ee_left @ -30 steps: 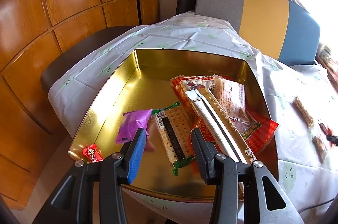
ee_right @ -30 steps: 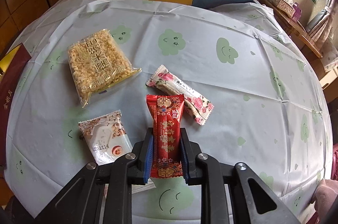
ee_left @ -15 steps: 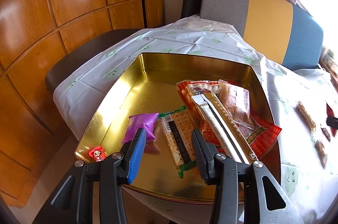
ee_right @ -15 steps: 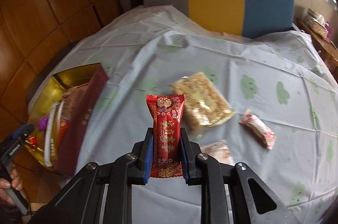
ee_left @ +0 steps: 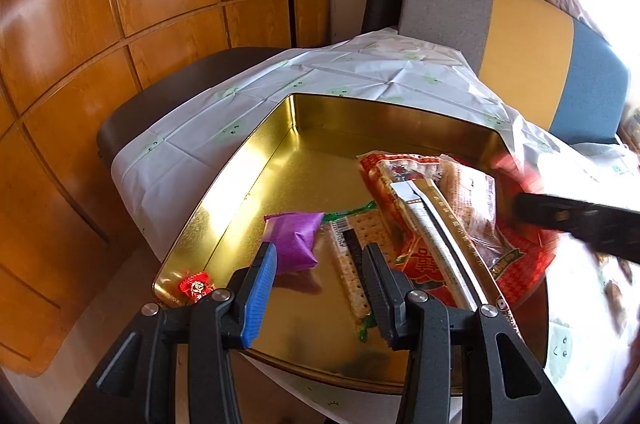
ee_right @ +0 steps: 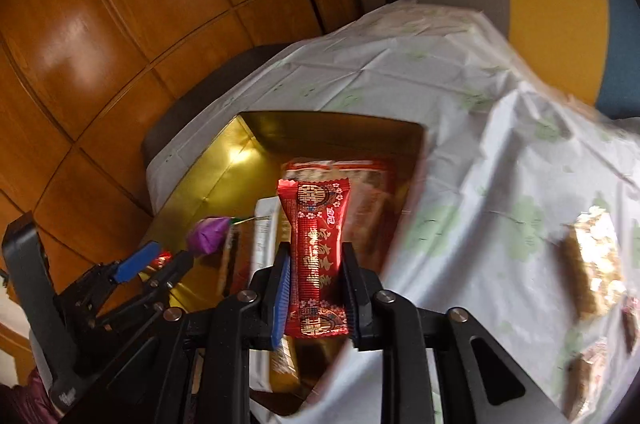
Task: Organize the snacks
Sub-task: 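Carry the red candy into the tin and open the right tool, then move the left tool to the rice-cracker bag and grasp it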
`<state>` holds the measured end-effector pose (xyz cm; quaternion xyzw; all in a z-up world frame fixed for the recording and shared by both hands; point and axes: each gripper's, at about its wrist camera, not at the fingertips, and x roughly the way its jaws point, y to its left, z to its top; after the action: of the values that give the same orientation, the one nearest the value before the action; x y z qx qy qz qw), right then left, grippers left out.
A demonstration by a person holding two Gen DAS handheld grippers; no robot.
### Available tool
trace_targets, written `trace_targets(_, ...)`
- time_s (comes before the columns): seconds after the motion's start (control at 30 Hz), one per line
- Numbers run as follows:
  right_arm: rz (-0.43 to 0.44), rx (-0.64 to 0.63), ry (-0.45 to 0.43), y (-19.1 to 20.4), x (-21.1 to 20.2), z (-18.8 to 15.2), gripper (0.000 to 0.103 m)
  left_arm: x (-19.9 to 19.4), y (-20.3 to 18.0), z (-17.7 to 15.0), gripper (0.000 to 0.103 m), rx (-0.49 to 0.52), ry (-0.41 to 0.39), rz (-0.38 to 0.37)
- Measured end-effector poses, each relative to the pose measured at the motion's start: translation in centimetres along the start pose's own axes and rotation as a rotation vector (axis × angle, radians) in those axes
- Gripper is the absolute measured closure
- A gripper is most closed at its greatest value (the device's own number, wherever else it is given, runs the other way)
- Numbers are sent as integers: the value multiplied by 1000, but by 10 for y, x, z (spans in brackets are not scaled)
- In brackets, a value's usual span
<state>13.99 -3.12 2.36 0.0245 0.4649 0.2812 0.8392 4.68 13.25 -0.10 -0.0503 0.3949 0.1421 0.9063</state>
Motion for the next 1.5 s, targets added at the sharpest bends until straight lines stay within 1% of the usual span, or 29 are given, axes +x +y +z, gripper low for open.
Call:
trace_targets(0.07, -13, -3, 29, 5, 16, 3, 77, 1, 1, 0, 57, -2, 4, 0)
trace_targets(0.13, -28, -6, 47, 7, 26, 2, 73, 2, 2, -1, 57, -3, 6, -1)
trace_targets(0.17, -29, -3, 53, 7, 29, 0, 72, 2, 2, -1, 57, -2, 7, -1)
trace_targets(0.23, -30, -3, 55, 5, 30, -5, 72, 3, 2, -2, 57, -3, 9, -1)
trace_targets(0.37, -37, 17, 41, -2, 24, -12, 72, 2, 0, -3, 57, 4, 5, 0)
trace_targets(0.63, -51, 30, -28, -15, -9, -25, 72, -1, -5, -4, 57, 18, -2, -9)
trace_targets(0.77, -112, 15, -54, -24, -28, -32, 72, -4, -8, -5, 57, 31, -8, -18)
trace_targets(0.93, -179, 29, -67, -46, -47, -44, 72, -5, -13, -6, 57, 45, -8, -26)
trace_targets(1.13, -266, 51, -60, -80, -69, -61, 72, -8, -18, -7, 57, 58, -12, -30)
trace_targets(1.5, -424, 138, -58, -152, -115, -90, 72, -18, -35, -8, 57, 100, -31, -39)
